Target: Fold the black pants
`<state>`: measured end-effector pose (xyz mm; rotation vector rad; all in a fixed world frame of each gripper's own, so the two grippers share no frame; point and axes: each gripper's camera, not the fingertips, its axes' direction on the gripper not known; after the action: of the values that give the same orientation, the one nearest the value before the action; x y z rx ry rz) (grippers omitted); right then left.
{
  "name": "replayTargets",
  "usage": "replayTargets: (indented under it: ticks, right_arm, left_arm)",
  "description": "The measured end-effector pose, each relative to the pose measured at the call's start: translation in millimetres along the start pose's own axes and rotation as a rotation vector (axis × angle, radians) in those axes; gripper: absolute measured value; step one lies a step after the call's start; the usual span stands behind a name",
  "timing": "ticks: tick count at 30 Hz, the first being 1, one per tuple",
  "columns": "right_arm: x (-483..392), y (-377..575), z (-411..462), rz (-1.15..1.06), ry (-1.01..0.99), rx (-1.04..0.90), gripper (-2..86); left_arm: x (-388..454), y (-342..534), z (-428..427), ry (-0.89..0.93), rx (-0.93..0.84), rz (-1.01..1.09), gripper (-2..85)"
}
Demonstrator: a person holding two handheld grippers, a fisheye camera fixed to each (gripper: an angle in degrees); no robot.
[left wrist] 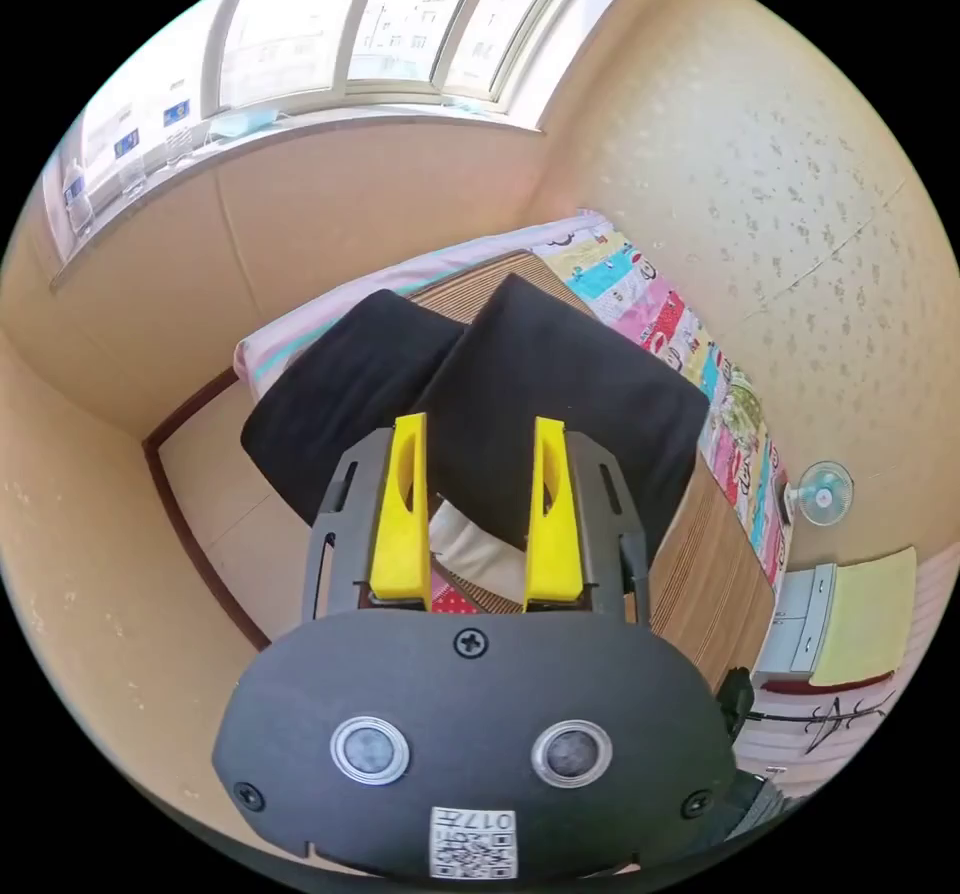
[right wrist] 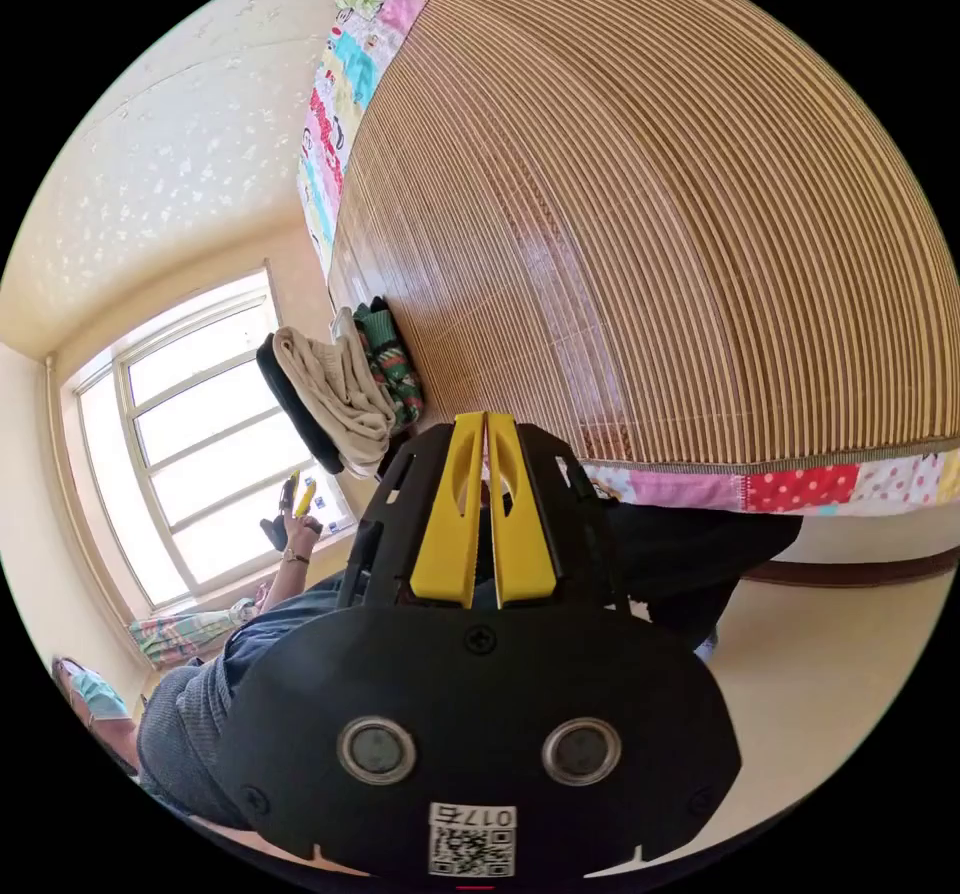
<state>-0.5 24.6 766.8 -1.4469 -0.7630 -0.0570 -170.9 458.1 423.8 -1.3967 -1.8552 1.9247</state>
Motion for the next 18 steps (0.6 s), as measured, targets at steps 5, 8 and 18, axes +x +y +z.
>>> replayTargets:
  ticks: [5,8,18]
  right_arm:
    - [88.7,95.4,-14.3,0.165,-0.067,0.119,0.4]
    - [145.5,162.6,-31.1,0.312,-0.057,0.216,0.4]
    - [271.7,330.8,-21.4,0.532,-0.401,0.665,0.4]
  left_arm:
    - [-39.0,-12.1,24.2,-0.025,-0.145,0.107,16.0]
    - [-58.6,-4.7,44.0,0.112,-0.237,0.09,13.8]
    - [-35.4,13.4,-42.4,0.753,-0.095,0.294,2.4]
